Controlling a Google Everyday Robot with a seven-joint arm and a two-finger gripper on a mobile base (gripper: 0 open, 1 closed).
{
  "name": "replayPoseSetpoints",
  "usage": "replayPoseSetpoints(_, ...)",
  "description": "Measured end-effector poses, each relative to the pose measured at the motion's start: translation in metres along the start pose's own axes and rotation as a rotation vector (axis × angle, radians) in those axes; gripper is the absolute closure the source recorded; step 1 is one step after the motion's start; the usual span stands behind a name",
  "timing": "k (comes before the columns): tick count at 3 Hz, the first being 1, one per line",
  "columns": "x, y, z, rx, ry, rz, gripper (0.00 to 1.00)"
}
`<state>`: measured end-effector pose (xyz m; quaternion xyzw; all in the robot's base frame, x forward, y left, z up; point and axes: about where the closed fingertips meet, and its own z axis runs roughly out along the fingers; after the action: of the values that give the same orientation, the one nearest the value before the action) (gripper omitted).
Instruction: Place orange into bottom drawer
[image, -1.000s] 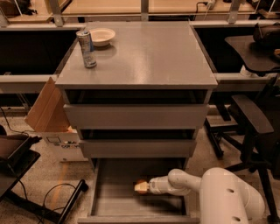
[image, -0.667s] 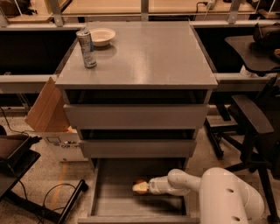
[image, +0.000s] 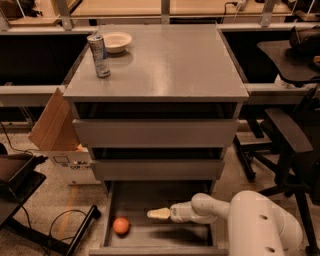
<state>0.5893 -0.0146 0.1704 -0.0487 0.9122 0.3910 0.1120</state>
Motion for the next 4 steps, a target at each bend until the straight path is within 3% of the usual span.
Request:
replayPoseSetpoints(1,0.004,0.009,-0.012,-0.003,0.024,-0.01,0.0)
replayPoseSetpoints(2,0.016,0.023,-0.054,0.034,0.093,-0.08,0.0)
replayPoseSetpoints(4,0.054,0.094,-0.184,0.031,0.213,-0.328,0.0)
